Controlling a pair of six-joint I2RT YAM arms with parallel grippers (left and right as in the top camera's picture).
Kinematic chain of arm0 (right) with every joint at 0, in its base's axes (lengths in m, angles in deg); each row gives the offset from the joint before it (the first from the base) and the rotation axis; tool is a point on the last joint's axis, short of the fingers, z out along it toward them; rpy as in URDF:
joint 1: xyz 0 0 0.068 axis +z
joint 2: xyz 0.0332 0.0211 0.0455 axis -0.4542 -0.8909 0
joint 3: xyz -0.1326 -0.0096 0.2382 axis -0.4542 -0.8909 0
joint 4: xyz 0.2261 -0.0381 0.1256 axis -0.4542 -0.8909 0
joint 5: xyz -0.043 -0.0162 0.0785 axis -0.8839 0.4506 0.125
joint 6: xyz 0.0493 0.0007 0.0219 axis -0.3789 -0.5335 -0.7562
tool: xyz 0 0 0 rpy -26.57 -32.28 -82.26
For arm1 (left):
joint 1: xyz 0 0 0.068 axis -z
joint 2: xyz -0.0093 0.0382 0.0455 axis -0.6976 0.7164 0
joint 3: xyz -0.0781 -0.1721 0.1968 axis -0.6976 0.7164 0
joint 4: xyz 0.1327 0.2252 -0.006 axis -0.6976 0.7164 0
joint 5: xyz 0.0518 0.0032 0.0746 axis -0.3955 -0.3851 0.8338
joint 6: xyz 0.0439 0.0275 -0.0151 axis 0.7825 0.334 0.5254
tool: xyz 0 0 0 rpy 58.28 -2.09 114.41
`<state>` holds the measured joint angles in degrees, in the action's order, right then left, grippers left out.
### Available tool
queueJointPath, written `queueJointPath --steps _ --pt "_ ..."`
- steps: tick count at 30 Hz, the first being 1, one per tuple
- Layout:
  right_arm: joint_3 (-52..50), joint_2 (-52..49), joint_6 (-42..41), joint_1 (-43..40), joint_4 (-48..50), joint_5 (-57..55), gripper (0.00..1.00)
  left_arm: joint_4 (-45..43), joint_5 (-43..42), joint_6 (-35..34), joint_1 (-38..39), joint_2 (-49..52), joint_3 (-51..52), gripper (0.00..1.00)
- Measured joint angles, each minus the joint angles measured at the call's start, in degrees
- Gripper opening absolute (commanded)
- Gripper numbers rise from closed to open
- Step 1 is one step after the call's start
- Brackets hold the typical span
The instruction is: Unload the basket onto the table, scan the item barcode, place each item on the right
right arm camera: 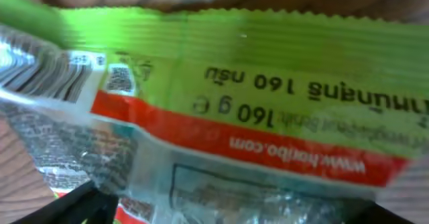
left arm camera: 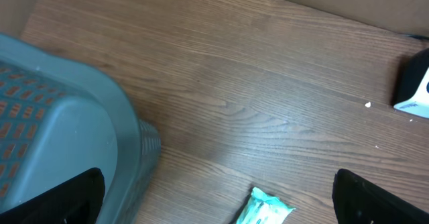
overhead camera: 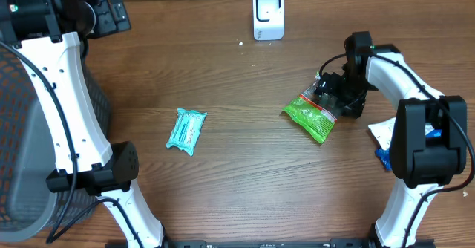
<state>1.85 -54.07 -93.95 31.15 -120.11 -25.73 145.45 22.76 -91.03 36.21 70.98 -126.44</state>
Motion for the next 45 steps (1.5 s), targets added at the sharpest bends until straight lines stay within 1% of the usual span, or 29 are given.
queueJointPath --steps 1,3,6,7,9,10,14,17,20,23,29,31,32,34,36,38,39,41,44,45 --pt "-0.81 0.48 -0.15 0.00 1.44 0.52 0.80 0.07 0.00 -0.02 0.00 0.00 0.04 1.00" --pt "-3.06 1.53 -0.26 0.00 6.14 2.60 0.70 0.02 0.00 0.00 0.02 0.00 0.04 1.00" --pt "-5.88 2.27 -0.59 0.09 12.90 5.44 0.49 0.04 0.00 0.00 0.00 0.00 0.04 1.00" --pt "-6.75 2.27 -0.26 0.22 15.15 6.21 0.41 0.07 0.00 0.00 0.02 0.00 0.04 1.00" --pt "-7.80 2.23 -0.50 0.83 17.11 7.61 0.06 0.04 0.00 0.00 0.00 0.00 0.04 0.99" --pt "-8.07 2.23 -0.42 1.20 17.66 7.98 0.04 0.04 0.00 0.00 0.00 0.00 0.04 1.00" --pt "-8.59 2.05 0.81 1.92 20.79 11.19 0.04 0.04 0.00 0.00 0.00 0.00 0.04 1.00" --pt "-8.70 1.22 5.53 1.99 23.32 16.26 0.04 0.04 0.00 -0.02 0.00 0.00 0.04 1.00" --pt "-8.44 0.61 10.01 1.99 22.75 20.57 0.04 0.04 0.00 0.00 0.02 0.00 0.04 1.00" --pt "-6.78 0.57 15.58 1.99 19.19 24.06 0.04 0.04 0.00 0.00 0.00 0.00 0.04 0.99" --pt "0.04 0.59 31.65 1.99 7.06 26.97 0.04 0.04 0.00 -0.02 0.02 0.00 0.04 1.00" --pt "0.66 0.61 35.12 2.01 6.27 26.14 0.04 0.04 0.00 0.00 0.00 0.00 0.04 1.00" --pt "0.72 0.61 36.15 2.01 6.19 25.38 0.06 0.04 0.00 -0.02 0.02 0.00 0.04 0.99" --pt "0.72 0.61 38.01 2.01 6.19 22.60 0.13 0.04 0.00 0.00 0.00 0.00 0.04 1.00" --pt "0.72 0.61 40.48 2.23 6.51 18.97 0.39 0.04 0.00 0.00 0.02 0.00 0.04 1.00" --pt "0.74 0.61 41.44 2.34 6.97 17.59 0.58 0.07 0.00 0.00 0.00 0.00 0.04 1.00" --pt "0.74 0.61 41.72 2.38 6.99 16.94 0.59 0.04 0.00 -0.02 0.00 0.00 0.04 0.99" --pt "0.74 0.42 39.74 2.47 6.91 16.39 0.66 0.04 0.00 -0.02 0.00 0.00 0.04 0.99" --pt "0.79 -0.52 33.94 2.62 6.49 16.04 0.70 0.04 0.00 -0.02 0.02 0.00 0.04 0.99" --pt "0.72 -1.01 30.84 2.67 6.21 16.09 0.71 0.04 0.00 0.00 0.02 0.00 0.04 1.00"
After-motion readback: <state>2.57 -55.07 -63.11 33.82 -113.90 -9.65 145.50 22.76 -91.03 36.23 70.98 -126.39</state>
